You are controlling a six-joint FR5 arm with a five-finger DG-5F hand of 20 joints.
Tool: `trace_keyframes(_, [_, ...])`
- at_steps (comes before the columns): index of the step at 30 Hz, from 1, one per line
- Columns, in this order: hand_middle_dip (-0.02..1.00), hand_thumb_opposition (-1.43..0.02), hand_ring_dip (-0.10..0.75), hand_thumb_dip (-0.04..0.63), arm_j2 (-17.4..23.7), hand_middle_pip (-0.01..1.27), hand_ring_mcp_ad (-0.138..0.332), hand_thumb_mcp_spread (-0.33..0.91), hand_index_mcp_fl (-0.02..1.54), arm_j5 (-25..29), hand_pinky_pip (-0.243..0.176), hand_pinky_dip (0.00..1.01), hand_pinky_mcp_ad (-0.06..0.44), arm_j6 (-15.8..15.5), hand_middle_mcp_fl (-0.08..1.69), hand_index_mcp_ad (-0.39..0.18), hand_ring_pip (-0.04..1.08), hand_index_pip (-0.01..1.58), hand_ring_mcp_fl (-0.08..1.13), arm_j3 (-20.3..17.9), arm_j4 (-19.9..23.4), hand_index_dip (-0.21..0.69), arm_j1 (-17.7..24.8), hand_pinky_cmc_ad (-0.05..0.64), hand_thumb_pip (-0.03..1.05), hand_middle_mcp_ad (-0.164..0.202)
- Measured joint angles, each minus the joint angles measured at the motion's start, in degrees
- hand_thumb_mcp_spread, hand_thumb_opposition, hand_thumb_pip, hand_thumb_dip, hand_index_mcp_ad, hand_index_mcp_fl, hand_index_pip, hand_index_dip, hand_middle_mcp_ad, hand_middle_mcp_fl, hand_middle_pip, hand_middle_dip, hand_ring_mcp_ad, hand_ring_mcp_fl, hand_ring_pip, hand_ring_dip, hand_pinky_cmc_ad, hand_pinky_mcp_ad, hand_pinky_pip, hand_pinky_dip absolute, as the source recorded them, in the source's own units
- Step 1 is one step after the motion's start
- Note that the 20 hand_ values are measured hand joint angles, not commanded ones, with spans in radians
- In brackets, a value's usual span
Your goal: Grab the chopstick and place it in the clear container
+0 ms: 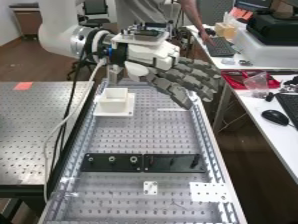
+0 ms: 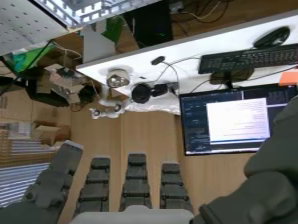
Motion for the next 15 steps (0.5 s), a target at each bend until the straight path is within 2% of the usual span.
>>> trace_keyframes(7, [0.39, -0.58, 0.284, -0.024, 2.97, 0.1, 0.182, -0.05, 0.02, 2.85, -0.11, 0.41, 0.281, -1.37, 0.04, -0.087, 0.08, 0.06, 0.01, -1.37, 2.05, 0.309, -0.28, 0.417, 0.62, 0.073])
trace_keyframes(10, [0.39, -0.58, 0.288, -0.024, 3.67, 0.1, 0.178, -0.05, 0.02, 3.61, -0.11, 0.4, 0.278, -1.2, 0.04, -0.098, 0.08, 0.05, 0.01, -1.54, 2.17, 0.3, -0.55, 0.417, 0.65, 0.07])
trace_keyframes(15, [0.39, -0.58, 0.269, -0.028, 3.45, 0.1, 0.182, -0.05, 0.02, 4.35, -0.11, 0.4, 0.281, 1.23, 0.04, -0.087, 0.08, 0.06, 0.01, -0.7, 1.38, 0.185, -1.24, 0.417, 0.73, 0.077])
